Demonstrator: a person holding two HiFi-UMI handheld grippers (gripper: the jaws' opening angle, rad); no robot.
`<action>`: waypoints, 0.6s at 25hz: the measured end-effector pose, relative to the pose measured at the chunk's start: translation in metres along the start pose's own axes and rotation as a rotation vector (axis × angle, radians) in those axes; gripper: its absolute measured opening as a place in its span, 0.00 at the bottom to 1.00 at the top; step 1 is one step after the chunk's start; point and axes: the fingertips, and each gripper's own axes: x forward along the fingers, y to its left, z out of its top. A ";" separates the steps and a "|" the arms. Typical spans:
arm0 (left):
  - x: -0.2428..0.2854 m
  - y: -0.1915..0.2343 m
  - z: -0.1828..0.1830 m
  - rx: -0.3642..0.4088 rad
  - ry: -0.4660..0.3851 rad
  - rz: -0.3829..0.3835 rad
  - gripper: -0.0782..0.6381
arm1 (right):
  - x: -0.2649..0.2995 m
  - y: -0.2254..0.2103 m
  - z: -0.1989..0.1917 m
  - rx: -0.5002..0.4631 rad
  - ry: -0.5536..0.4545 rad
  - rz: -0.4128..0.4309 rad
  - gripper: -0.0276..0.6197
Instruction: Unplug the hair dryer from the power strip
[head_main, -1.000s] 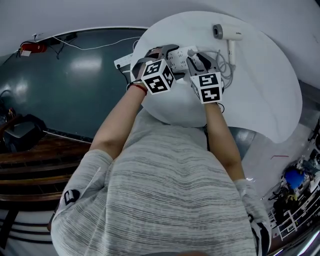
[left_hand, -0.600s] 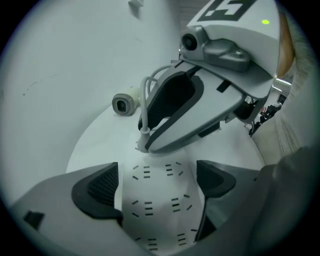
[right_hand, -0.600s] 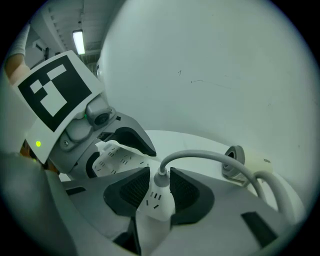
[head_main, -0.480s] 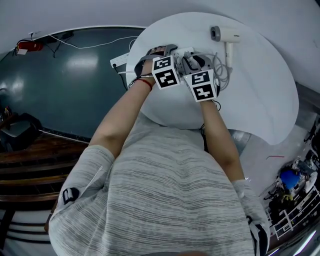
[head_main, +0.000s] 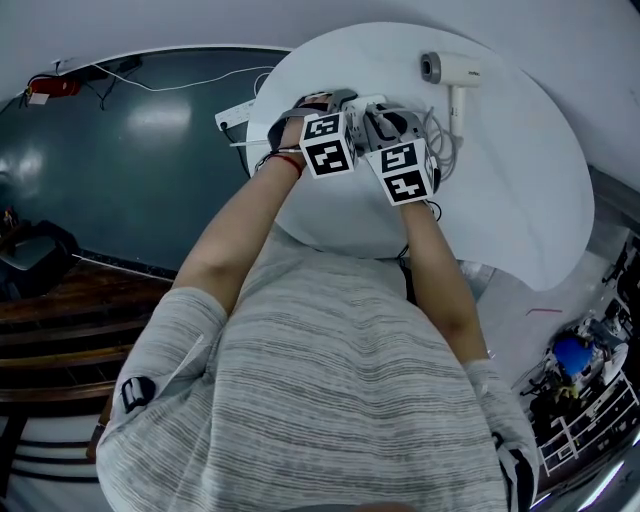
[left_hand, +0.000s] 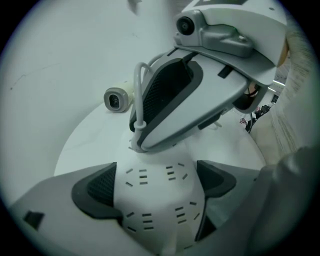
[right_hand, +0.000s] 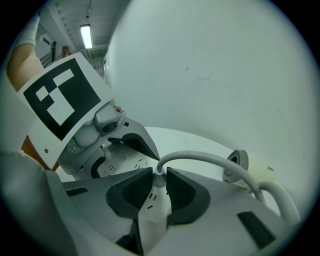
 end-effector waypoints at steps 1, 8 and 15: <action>0.001 0.001 0.000 -0.004 -0.001 -0.001 0.78 | 0.000 -0.001 0.000 0.004 0.001 0.001 0.19; 0.002 0.003 0.002 -0.022 0.001 -0.001 0.78 | 0.000 -0.003 0.000 0.016 0.014 0.005 0.17; 0.001 0.003 0.003 -0.028 0.007 -0.003 0.78 | -0.003 -0.002 0.001 0.038 0.051 0.007 0.15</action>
